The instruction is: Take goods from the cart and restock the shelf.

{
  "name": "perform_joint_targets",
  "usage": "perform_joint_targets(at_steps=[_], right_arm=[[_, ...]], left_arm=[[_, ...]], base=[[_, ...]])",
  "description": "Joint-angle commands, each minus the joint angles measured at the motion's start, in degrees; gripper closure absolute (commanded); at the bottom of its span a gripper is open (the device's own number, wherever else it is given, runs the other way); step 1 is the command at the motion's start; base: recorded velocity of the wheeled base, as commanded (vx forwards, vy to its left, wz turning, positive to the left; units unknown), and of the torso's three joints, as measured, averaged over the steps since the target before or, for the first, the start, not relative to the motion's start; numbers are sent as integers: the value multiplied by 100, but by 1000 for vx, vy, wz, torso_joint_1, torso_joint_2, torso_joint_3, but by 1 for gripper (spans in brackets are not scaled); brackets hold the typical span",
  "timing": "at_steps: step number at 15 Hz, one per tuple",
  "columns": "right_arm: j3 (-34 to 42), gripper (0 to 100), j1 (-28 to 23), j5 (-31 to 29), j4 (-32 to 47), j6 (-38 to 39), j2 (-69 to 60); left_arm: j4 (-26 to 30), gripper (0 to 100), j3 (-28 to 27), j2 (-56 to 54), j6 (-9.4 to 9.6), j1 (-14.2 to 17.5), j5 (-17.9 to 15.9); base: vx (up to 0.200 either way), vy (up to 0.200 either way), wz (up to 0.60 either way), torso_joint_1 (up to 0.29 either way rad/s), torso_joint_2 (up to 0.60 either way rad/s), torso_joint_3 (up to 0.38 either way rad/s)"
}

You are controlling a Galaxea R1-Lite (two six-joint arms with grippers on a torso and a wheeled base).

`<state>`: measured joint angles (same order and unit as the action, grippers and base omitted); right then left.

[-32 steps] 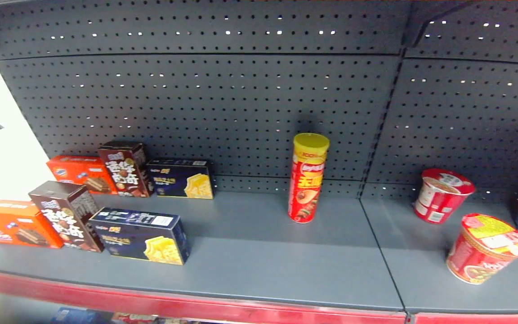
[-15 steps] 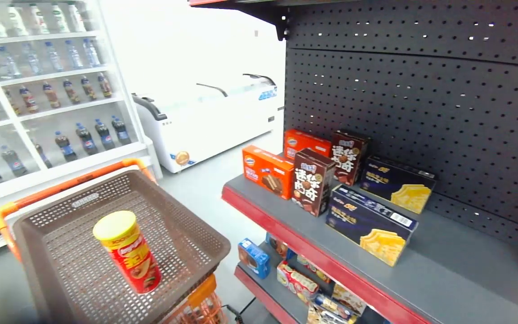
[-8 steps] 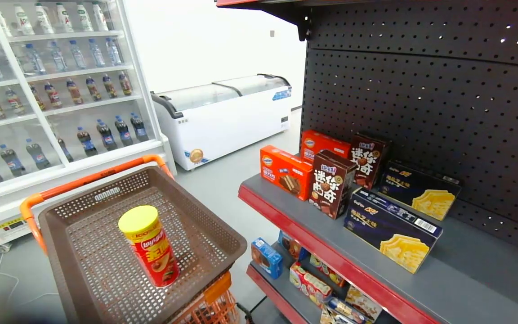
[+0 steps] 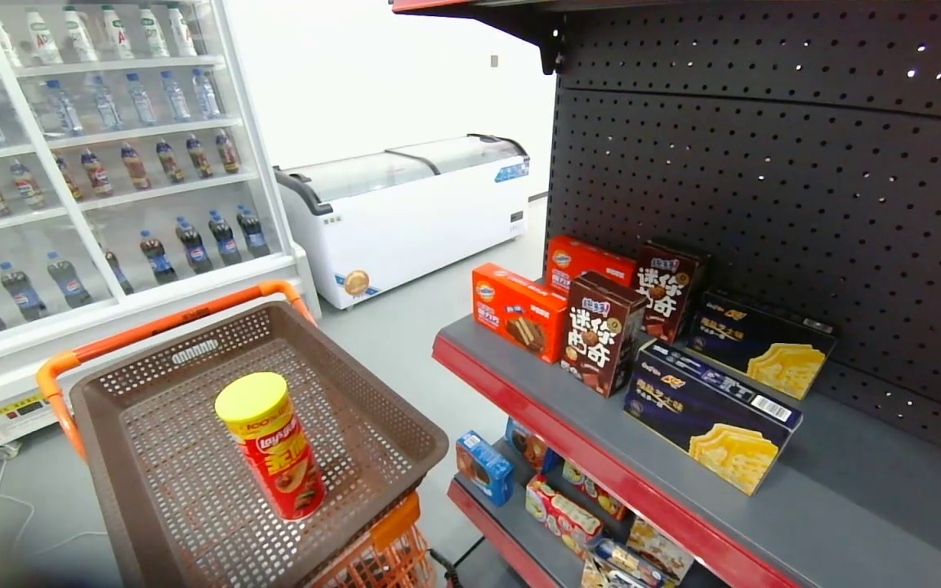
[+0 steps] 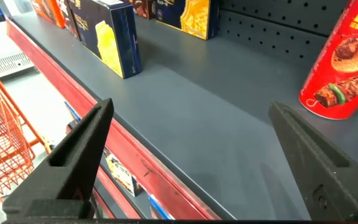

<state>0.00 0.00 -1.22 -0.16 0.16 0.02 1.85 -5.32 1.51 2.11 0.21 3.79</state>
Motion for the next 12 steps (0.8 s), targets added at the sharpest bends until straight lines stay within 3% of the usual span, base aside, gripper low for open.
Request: perform_joint_targets(at_steps=[1,2,4,6,8,9,10,11,12], right_arm=[[0,0,0,-1,-2,2,-2],[0,0,0,-1,-2,2,-2],[0,0,0,-1,-2,2,-2],[0,0,0,-1,-2,2,-2],[0,0,0,-1,-2,2,-2],[0,0,0,-1,-2,2,-2],[0,0,0,-1,-2,2,-2],[0,0,0,-1,-2,2,-2],[0,0,0,-1,-2,2,-2]], left_arm=[[650,0,-1859,1352,273,6,16],[1151,0,-2703,2125,290,-117,-72],[1309,0,-3169,2978,299,-267,-80],[1335,0,-3749,4410,554,111,306],[1326,0,-3925,5395,580,348,113],[1309,0,-3863,5834,615,630,-687],[1256,0,-3819,6019,650,770,-1082],[869,0,-3652,6485,835,999,-2084],[430,0,-3468,6766,861,1087,-2445]], base=[[0,0,0,0,0,0],[0,0,0,0,0,0],[0,0,0,0,0,0],[0,0,0,0,0,0],[0,0,0,0,0,0],[0,0,0,0,0,0],[0,0,0,0,0,0],[0,0,0,0,0,0],[0,0,0,0,0,0]])
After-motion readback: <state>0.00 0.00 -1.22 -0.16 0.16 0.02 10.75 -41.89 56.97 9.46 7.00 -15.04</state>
